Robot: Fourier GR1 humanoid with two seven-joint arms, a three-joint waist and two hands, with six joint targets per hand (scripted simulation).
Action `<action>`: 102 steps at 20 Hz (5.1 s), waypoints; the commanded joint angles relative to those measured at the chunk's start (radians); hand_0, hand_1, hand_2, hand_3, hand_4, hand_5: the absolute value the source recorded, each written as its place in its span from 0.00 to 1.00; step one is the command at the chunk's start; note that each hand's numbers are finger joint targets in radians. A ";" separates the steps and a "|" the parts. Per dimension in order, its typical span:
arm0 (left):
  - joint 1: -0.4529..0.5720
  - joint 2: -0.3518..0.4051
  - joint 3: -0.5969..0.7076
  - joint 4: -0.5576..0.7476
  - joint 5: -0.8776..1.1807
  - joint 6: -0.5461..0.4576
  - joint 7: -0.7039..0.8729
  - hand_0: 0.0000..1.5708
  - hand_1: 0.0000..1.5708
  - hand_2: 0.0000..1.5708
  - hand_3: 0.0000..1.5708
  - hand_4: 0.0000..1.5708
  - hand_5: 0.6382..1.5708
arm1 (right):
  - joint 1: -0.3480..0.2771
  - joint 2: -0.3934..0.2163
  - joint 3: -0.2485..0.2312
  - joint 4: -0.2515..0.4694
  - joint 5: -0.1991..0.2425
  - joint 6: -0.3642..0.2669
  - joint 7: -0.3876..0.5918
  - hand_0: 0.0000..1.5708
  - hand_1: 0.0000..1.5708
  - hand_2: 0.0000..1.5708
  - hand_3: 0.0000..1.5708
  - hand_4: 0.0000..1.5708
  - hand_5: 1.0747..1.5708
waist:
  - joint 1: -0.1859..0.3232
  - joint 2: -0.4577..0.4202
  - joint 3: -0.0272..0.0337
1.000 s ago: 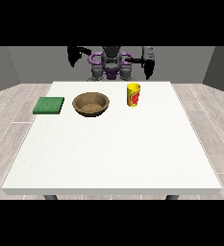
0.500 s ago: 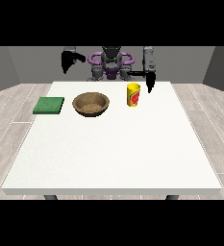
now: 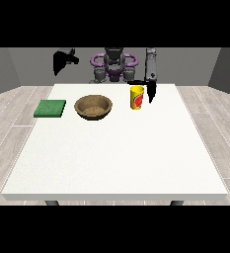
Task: Pick the cup and pour the ball into the bowl, then pick the bowl and place it on the pad
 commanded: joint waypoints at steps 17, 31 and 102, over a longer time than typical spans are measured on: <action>-0.098 -0.019 0.011 0.292 -0.115 0.213 -0.300 0.82 0.82 1.00 1.00 0.80 0.64 | -0.057 -0.091 -0.104 0.076 -0.073 0.112 -0.044 0.00 0.00 0.25 0.42 0.38 1.00 | -0.049 0.063 0.0002; -0.192 0.000 -0.028 0.288 -0.141 0.224 -0.112 0.86 0.86 1.00 1.00 0.84 0.55 | 0.048 -0.129 -0.166 0.195 -0.084 0.145 -0.074 0.00 0.00 0.24 0.45 0.37 1.00 | 0.000 -0.110 0.0006; -0.687 0.096 -0.611 0.199 -1.236 0.466 0.882 0.94 0.94 1.00 1.00 0.82 0.85 | -0.017 -0.214 -0.237 0.611 -0.069 0.176 -0.260 0.00 0.00 0.29 0.38 0.36 0.99 | 0.075 -0.208 -0.0003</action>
